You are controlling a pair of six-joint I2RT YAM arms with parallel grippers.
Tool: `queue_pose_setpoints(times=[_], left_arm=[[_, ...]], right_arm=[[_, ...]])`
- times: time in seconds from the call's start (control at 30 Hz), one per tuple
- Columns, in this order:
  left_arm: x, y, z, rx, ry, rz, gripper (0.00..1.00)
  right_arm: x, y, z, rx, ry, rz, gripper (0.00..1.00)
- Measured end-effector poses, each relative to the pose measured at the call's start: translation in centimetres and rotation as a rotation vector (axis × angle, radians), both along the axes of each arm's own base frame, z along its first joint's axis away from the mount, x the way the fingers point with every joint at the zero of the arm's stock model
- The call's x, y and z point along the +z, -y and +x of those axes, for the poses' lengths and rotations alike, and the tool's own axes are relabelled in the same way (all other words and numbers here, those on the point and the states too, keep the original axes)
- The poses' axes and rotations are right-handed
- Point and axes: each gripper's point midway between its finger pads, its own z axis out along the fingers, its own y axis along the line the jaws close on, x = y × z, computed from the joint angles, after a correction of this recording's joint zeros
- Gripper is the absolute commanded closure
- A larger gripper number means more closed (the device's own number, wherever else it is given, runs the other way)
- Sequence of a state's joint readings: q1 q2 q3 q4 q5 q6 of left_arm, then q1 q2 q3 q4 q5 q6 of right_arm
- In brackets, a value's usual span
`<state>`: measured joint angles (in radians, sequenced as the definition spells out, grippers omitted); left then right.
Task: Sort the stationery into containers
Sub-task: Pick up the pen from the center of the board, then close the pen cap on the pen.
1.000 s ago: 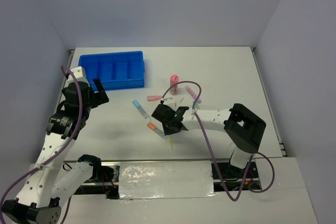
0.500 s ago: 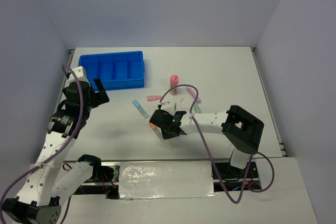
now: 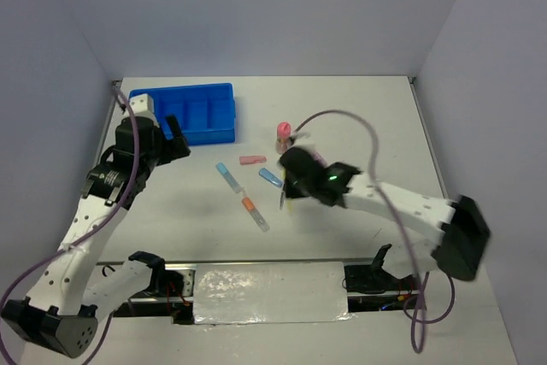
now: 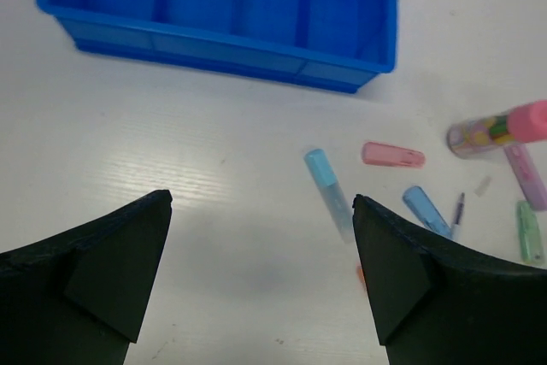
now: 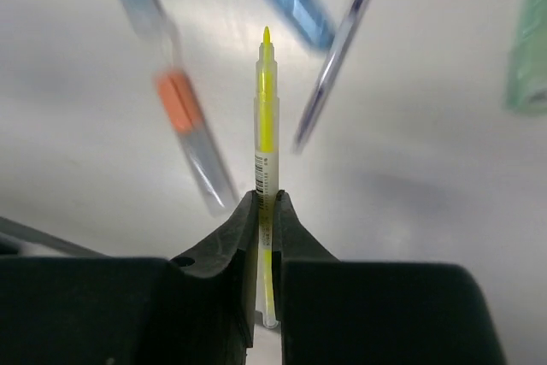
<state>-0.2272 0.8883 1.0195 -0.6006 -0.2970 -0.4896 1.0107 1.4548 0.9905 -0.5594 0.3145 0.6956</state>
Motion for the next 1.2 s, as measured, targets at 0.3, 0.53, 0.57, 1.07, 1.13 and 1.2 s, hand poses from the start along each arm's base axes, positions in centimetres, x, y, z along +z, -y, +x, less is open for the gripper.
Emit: queue_pose_setpoints(times=[0.3,0.53,0.57,1.07,1.13,1.2], left_arm=[[0.3,20.9,1.8,-0.495,-0.038,-0.032,0.01],[-8.2,34.0,2.9,-0.763,-0.181,0.164,0.11],[-9.3,35.2,3.1,-0.787,-0.192,0.190,0.11],[-14.4,35.8,8.9,-0.816,-0.233,0.320,0.17],[-15.3,35.3,9.5,-0.814,-0.253,0.319,0.17],[-16.3,34.9,10.3,-0.812,-0.267,0.330,0.18]], right_arm=[[17.8,15.4,3.9,-0.379,0.441,0.347,1.00],[14.4,18.8,1.1,-0.412,0.354,0.224,1.00],[14.4,18.9,0.7,-0.408,0.355,0.229,1.00],[14.0,19.8,-1.4,-0.364,0.360,0.218,1.00],[13.9,19.8,-1.4,-0.356,0.356,0.212,1.00],[13.5,19.7,-1.3,-0.349,0.345,0.202,1.00]])
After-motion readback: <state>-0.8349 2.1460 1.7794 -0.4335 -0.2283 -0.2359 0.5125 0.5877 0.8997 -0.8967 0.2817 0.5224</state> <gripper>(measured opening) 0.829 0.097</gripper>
